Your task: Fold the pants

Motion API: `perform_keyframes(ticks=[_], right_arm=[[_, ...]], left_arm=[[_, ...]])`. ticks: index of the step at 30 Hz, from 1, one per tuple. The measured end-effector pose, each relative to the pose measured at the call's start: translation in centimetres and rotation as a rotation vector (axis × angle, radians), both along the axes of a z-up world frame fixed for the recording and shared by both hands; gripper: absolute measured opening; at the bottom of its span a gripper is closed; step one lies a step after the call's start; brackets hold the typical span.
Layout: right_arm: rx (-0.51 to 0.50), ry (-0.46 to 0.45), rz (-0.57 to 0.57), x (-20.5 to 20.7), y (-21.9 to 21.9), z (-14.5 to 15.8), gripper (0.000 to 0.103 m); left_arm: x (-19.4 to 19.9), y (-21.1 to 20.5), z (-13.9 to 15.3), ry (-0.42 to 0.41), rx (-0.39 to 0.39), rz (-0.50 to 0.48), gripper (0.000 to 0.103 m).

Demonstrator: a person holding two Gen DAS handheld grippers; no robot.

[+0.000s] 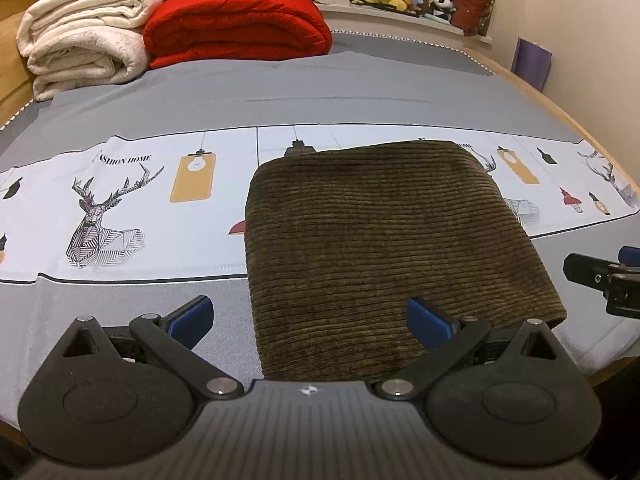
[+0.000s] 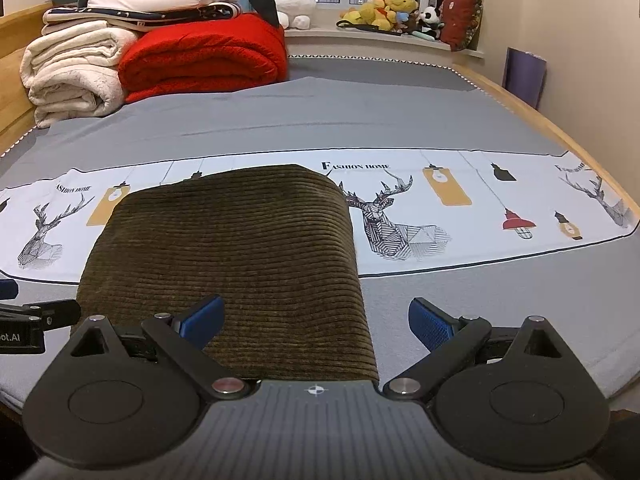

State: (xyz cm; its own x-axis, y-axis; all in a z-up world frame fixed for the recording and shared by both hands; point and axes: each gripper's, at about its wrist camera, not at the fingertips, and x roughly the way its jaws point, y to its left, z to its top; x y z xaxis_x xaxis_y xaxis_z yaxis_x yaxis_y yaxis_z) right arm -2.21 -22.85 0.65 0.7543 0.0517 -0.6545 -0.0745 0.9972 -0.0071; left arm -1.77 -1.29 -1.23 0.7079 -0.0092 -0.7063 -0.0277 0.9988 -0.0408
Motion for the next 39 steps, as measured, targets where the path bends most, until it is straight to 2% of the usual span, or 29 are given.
perform_keyframes(ticks=[22,39], right_arm=[[-0.005,0.007,0.008,0.17,0.08,-0.13,0.098],[-0.016,0.016,0.011,0.35,0.14,-0.51,0.098]], left_arm=[[0.05,-0.4,-0.02,0.003,0.005,-0.009,0.103],[0.25,-0.25,-0.33,0.027,-0.019,-0.009,0.103]])
